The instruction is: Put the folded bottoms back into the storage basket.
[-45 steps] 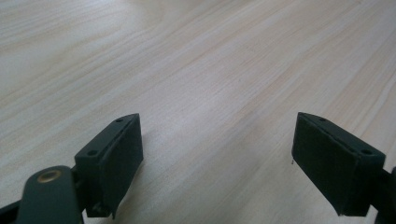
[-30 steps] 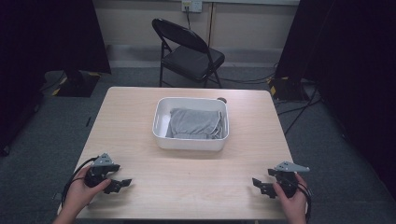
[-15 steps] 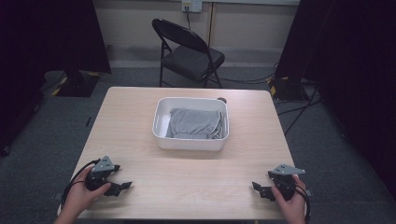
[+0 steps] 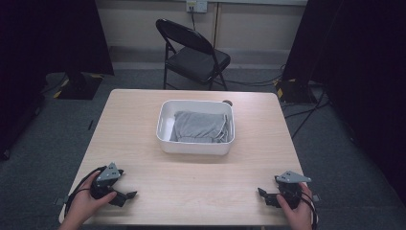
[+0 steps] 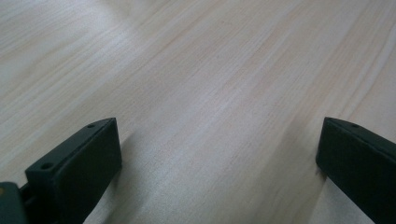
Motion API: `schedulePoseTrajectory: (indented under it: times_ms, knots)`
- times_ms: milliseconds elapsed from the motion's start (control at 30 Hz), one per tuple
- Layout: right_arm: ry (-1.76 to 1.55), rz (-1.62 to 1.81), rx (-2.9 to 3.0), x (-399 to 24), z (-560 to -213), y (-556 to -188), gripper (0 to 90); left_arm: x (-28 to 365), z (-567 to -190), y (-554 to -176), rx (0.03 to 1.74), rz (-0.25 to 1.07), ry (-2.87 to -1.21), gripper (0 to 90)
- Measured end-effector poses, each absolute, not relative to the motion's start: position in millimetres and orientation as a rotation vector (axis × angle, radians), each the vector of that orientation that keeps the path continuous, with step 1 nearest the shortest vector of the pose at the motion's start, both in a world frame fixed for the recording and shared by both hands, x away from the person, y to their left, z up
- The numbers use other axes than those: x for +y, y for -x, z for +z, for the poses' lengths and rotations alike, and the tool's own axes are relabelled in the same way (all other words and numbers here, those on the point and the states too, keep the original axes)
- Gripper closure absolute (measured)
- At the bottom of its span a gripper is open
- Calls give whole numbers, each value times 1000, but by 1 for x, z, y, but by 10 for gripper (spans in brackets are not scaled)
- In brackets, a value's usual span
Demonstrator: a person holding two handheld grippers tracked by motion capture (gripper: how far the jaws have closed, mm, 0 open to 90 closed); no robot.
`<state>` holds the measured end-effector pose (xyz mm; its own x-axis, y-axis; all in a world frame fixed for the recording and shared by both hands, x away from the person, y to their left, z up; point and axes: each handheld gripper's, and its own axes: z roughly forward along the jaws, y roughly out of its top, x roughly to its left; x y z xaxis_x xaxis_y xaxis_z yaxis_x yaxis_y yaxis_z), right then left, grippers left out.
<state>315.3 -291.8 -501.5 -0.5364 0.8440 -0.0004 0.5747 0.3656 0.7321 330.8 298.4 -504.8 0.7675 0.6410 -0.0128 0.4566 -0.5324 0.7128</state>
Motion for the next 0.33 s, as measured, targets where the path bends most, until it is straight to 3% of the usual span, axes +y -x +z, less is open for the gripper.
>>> schedulePoseTrajectory:
  times_ms: [333]
  knots:
    - [-1231,986,2264,-293,-502,-315,141,299,-505,-331,816,323,-2225,0]
